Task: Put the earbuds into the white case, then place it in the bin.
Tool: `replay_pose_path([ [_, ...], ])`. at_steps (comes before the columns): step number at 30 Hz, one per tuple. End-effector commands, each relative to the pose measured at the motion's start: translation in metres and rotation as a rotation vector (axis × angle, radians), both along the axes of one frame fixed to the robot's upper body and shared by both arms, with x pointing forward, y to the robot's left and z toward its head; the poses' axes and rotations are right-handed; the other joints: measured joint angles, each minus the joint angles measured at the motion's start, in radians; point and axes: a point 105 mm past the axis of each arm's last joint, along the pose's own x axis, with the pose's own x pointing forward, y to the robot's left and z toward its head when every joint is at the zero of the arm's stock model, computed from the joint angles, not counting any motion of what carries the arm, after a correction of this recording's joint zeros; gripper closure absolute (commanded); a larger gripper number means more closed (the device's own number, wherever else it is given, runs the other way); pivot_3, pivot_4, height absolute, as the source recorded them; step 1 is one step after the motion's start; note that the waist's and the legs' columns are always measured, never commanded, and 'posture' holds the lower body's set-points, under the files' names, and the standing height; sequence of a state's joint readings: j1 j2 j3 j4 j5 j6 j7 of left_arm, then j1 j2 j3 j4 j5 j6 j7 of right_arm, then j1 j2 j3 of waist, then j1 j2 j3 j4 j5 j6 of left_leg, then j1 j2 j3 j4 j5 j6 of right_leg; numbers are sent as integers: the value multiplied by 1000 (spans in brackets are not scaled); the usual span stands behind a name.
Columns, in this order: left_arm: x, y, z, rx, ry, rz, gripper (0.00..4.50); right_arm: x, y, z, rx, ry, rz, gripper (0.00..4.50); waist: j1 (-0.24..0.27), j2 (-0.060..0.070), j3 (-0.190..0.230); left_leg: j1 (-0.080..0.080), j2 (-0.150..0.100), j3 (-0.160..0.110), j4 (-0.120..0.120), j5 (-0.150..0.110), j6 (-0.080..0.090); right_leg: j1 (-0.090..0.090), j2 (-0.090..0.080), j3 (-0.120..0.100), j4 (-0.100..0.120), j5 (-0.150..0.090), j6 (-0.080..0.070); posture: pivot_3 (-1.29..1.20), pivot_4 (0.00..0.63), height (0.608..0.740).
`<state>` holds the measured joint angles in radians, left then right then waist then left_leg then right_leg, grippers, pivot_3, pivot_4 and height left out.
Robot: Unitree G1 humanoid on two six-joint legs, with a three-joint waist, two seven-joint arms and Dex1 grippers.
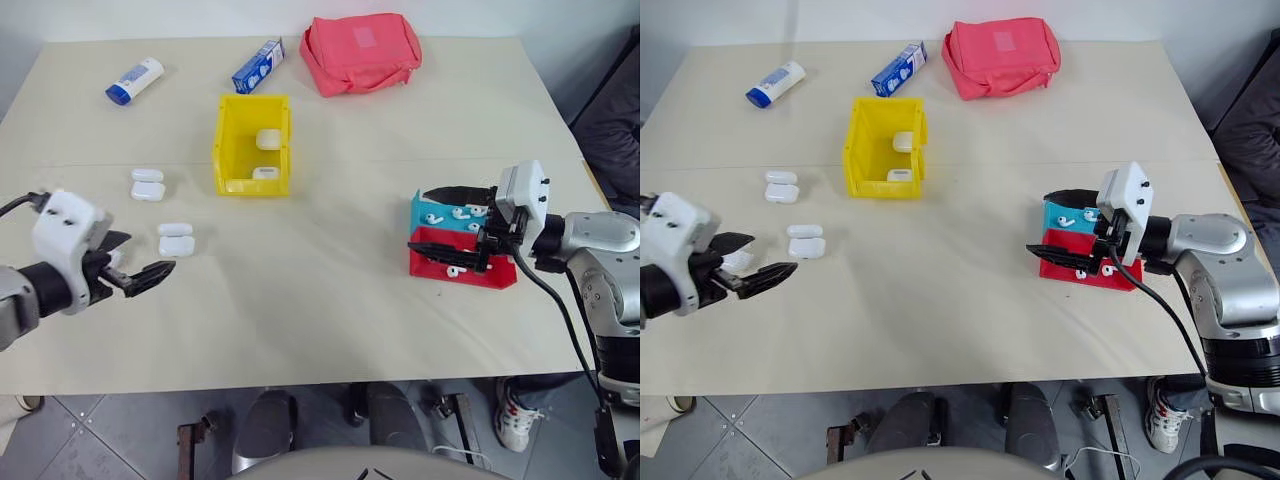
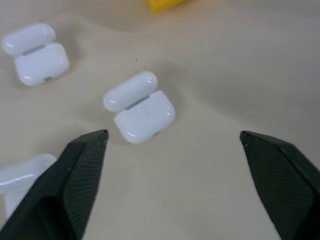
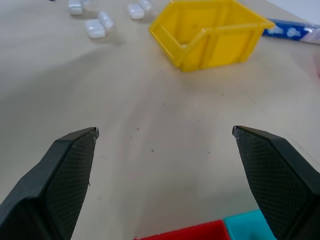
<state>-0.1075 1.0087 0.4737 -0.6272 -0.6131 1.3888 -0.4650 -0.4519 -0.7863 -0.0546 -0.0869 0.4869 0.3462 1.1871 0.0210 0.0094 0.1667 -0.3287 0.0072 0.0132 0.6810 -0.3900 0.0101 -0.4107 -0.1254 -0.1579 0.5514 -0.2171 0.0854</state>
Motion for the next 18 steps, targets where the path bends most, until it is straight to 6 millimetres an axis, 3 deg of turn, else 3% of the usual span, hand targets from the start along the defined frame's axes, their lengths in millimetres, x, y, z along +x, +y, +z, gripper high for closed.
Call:
replay_pose_path([
  [1,2,2,-2,44,70,94,35,2,0,10,-24,-44,40,0,0,0,0,1,0,0,0,0,0,1,1,0,0,0,0,0,150,740],
  [10,24,0,-3,43,121,137,35,1,4,10,-40,-40,96,0,4,-2,1,1,0,-1,0,2,-3,0,1,1,0,0,0,0,150,740],
  [18,56,-2,-4,-45,127,248,35,-6,7,8,-46,-42,140,0,5,-3,1,0,0,-2,0,4,-5,0,-1,3,1,0,0,0,150,740],
])
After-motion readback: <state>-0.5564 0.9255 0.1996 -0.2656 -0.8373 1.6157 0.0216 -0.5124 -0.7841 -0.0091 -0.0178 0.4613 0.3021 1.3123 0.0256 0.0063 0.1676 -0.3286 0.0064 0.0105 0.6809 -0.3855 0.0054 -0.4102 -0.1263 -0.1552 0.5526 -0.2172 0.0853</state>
